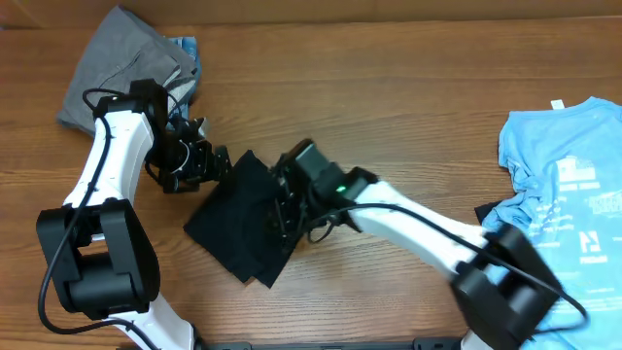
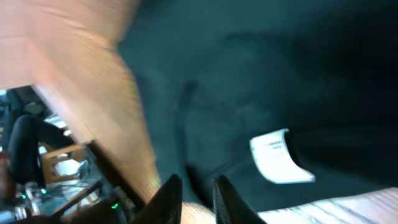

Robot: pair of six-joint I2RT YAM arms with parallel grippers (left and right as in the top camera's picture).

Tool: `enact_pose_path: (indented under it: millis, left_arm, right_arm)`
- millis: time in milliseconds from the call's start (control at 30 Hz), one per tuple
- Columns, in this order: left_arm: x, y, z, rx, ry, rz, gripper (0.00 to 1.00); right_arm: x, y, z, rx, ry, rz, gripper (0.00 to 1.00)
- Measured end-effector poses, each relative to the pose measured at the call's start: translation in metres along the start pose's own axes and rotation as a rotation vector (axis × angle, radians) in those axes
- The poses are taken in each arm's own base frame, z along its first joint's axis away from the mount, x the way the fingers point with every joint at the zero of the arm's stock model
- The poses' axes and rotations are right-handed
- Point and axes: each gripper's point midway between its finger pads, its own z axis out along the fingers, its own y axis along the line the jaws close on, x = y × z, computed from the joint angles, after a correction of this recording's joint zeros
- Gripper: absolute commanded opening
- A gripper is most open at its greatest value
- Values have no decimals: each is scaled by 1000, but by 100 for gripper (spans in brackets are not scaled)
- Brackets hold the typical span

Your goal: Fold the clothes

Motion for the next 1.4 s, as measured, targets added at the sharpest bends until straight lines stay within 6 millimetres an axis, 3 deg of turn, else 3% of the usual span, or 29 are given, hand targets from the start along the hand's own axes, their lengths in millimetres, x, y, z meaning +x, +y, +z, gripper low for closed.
enact_pose_path:
  millis: [133, 167, 333, 533, 700, 900, 1033, 1067, 1167, 1233, 1267, 1300, 1400]
  left_arm:
    - [-7, 7, -1, -32, -26, 17, 100]
    - [-7, 9, 0, -37, -27, 20, 100]
    - [-7, 13, 15, -26, 17, 68, 100]
    - [-4, -2, 36, 127, 71, 167, 100]
    - [1, -17, 49, 242, 100, 245, 98]
    - [11, -32, 75, 301, 178, 316, 79]
    - [23, -53, 91, 318, 248, 367, 74]
    - [26, -58, 93, 318, 259, 374, 65]
    - [34, -72, 104, 302, 303, 405, 54]
    - [37, -77, 108, 298, 320, 406, 29]
    - [37, -77, 111, 286, 324, 407, 9]
    - [39, -78, 115, 281, 338, 399, 4]
    - [42, -78, 116, 291, 353, 375, 4]
  right_arm:
    - [20, -40, 44, 79, 121, 201, 15]
    - [18, -40, 44, 59, 131, 238, 15]
    - [23, -55, 33, 83, 177, 405, 16]
    - [32, -80, 12, 138, 238, 578, 19]
    - [25, -96, -1, 128, 236, 610, 19]
    - [18, -105, -7, 114, 223, 605, 20]
    - [18, -105, -7, 113, 223, 594, 20]
    - [18, -105, -7, 113, 224, 593, 19]
    - [18, -105, -7, 113, 224, 590, 20]
    - [18, -105, -7, 113, 224, 590, 19]
    - [18, -105, -8, 113, 224, 590, 19]
    - [18, -105, -8, 114, 224, 591, 19]
    - [19, -105, -8, 114, 226, 589, 19]
